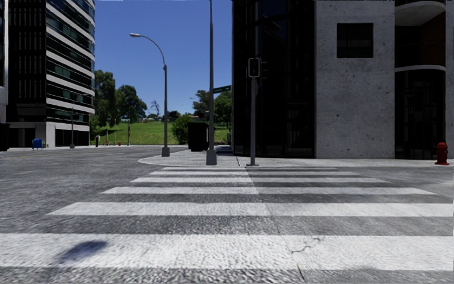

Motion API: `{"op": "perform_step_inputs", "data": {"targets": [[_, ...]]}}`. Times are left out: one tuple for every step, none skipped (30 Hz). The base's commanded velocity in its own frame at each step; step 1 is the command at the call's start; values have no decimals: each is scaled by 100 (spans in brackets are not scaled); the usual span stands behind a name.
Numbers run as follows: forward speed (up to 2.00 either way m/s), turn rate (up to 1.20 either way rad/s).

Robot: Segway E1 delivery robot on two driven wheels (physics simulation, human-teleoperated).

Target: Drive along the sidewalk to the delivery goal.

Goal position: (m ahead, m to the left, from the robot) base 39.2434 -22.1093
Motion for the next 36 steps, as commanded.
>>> {"op": "perform_step_inputs", "data": {"targets": [[166,0],[166,0],[166,0],[166,0],[166,0],[166,0],[166,0],[166,0],[166,0],[166,0],[166,0],[166,0],[166,-6],[166,-56],[166,-70],[166,-74],[166,-30],[166,0],[166,0],[166,0],[166,0],[166,0],[166,0],[166,0],[166,0],[166,0],[166,0],[166,0],[166,0],[166,0],[166,0],[166,0],[166,0],[166,0],[166,0],[166,0]]}}
